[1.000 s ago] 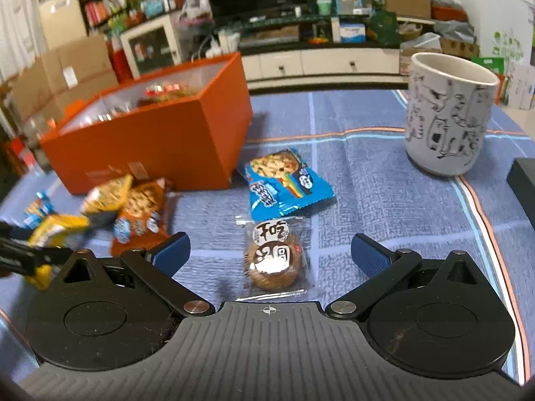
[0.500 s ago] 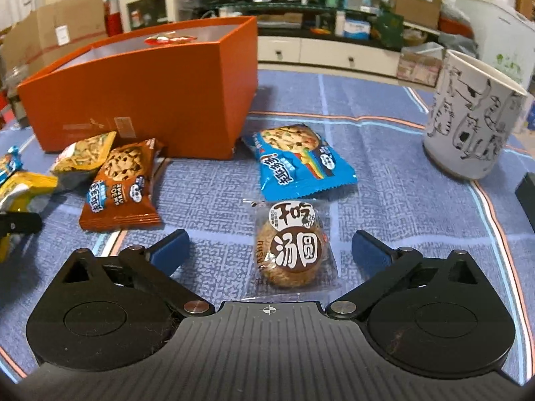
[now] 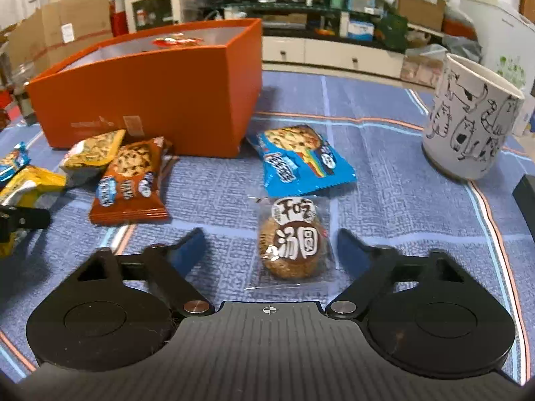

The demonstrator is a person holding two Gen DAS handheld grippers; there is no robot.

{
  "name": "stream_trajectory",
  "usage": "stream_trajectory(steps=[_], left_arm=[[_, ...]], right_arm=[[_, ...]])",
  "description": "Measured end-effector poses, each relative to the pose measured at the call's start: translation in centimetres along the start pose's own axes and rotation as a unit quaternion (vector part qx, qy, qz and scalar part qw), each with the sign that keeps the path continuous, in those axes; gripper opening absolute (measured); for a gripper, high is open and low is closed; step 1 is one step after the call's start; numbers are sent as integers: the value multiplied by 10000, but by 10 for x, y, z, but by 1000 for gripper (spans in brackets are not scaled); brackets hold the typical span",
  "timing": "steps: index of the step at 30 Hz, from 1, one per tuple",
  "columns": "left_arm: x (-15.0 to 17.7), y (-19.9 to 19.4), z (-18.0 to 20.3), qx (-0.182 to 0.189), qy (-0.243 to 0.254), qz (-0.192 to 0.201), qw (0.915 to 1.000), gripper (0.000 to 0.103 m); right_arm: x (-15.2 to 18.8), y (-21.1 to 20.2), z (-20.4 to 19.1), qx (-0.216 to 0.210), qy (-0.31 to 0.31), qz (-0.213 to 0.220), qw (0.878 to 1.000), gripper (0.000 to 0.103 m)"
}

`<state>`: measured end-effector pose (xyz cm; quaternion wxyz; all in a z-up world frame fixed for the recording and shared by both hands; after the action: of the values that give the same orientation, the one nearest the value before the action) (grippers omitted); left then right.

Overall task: Organize snacks
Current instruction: 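Grasp the yellow cake packet with the left tool while the right tool grasps the round cookie bag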

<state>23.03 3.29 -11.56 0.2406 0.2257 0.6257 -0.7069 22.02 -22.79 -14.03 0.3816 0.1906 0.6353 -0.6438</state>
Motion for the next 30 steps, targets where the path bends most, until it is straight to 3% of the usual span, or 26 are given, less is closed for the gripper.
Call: stream_trajectory(steps=[1,4,8,15,20,21,23,26,28,29,30], left_arm=[[0,-2,1,39,17,20,10000,84],[3,-10,4,103,71,44,9999,64],[13,-20,4,22,-74,-6,10000,56],[30,-36,5,6,-389,-41,9992,53],[35,-46,7,216,-699,-114,9973,53],[33,-50,8,243,-720,-64,9971,53],[29,-57,11,203,-698,80,9973,53],[21,-64,15,282,-703,194,9969,53],[21,-61,15,279,-669,148,9973,53],[24,-57,15,237,-609,106,9978,53],[27,-54,14,173,-516,60,9985,53]], right_arm=[[-1,-2,1,-52,13,-1,10000,26],[3,-7,-2,-148,-81,-73,9998,24],[10,-19,-19,-372,-245,-101,9990,23],[20,-38,-49,-664,-611,-114,9959,23],[18,-53,-42,-675,-447,123,9966,22],[14,-58,-37,-648,-357,224,9970,20],[4,-63,-30,-695,-125,391,9967,0],[-16,-67,-22,-837,267,636,9941,0],[-21,-54,-26,-940,230,385,9946,0],[-20,-50,-28,-993,325,343,9939,3],[-19,-48,-31,-1099,358,311,9928,18]])
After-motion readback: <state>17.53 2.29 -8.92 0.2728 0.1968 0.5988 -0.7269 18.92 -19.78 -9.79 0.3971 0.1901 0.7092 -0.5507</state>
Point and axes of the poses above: each gripper's, at about its wrist camera, not at the fingertips, and y roughly the way its jaws point, z to its right, x to its underside, the point moved 9 cm from there along y, roughly the way its jaws point, and after that the axes turned 10 degrees about -y, right-handed, at the moved point
